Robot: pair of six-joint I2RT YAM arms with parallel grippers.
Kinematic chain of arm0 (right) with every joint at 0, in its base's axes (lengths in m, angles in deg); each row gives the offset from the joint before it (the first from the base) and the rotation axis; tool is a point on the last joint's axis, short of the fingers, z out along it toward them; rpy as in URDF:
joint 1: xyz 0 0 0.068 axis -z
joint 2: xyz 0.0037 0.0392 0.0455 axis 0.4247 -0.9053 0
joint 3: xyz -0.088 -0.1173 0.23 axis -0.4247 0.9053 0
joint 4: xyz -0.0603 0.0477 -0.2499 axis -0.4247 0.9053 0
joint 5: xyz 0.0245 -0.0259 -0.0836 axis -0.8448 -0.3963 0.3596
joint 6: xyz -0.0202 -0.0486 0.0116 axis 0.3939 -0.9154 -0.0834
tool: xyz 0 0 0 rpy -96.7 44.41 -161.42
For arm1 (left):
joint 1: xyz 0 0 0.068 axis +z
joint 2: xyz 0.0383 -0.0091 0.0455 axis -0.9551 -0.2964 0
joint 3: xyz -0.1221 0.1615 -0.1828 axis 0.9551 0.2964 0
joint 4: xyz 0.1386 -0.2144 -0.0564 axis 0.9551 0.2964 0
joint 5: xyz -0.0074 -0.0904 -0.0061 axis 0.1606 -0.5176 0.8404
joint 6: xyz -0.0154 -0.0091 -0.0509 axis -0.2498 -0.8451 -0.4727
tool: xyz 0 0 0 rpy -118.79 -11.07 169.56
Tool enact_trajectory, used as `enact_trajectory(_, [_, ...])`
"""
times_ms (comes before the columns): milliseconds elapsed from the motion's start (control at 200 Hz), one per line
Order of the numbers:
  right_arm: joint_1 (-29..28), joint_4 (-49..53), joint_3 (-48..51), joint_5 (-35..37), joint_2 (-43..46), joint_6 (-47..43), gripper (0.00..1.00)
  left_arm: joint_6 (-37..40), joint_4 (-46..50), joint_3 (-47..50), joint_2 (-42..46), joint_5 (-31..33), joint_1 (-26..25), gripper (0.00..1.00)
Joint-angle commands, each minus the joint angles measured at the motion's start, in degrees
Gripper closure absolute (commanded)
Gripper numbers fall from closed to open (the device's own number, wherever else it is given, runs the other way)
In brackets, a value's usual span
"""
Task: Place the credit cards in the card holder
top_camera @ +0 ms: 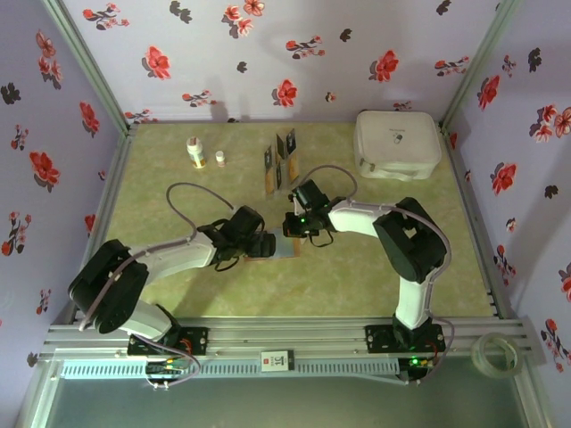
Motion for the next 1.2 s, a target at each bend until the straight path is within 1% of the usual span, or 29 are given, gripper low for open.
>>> enact_trajectory(0, [-0.66, -0.23, -1.05, -1.12, -1.36, -0.23, 1.0, -0.27, -1.24, -1.16, -1.02, 1.88, -0.86, 0.0])
enact_trajectory(545, [-1.73, -1.39, -1.2, -1.38, -2.15, 1.06, 1.0, 0.37, -4.42, 0.64, -2.27, 2.01, -2.06, 0.0])
enact_trajectory(1070, [-1.74, -0.82, -1.82, -1.16, -0.85, 1.69, 1.0, 0.85, -3.06, 2.43, -6.29, 5.01, -2.54, 0.0])
enact_trajectory(1120, [-1.68, -0.45, -1.91, -0.77, -0.14, 1.62, 0.94, 0.67, -3.24, 2.73, -6.26, 5.07, -2.55, 0.0])
enact_trajectory(1125, [-1.66, -0.45, -1.86, -0.73, -0.01, 1.65, 0.91, 0.68, -3.26, 2.74, -6.31, 5.08, -2.54, 0.0])
enact_trajectory(1155, [-1.58, -0.37, -1.77, -0.46, 0.59, 1.74, 0.85, 0.59, -3.29, 2.94, -6.25, 5.04, -2.58, 0.0])
enact_trajectory(1195, [-1.47, -0.37, -1.41, 0.0, 1.41, 1.93, 0.78, 0.43, -3.46, 3.17, -6.18, 5.05, -2.65, 0.0])
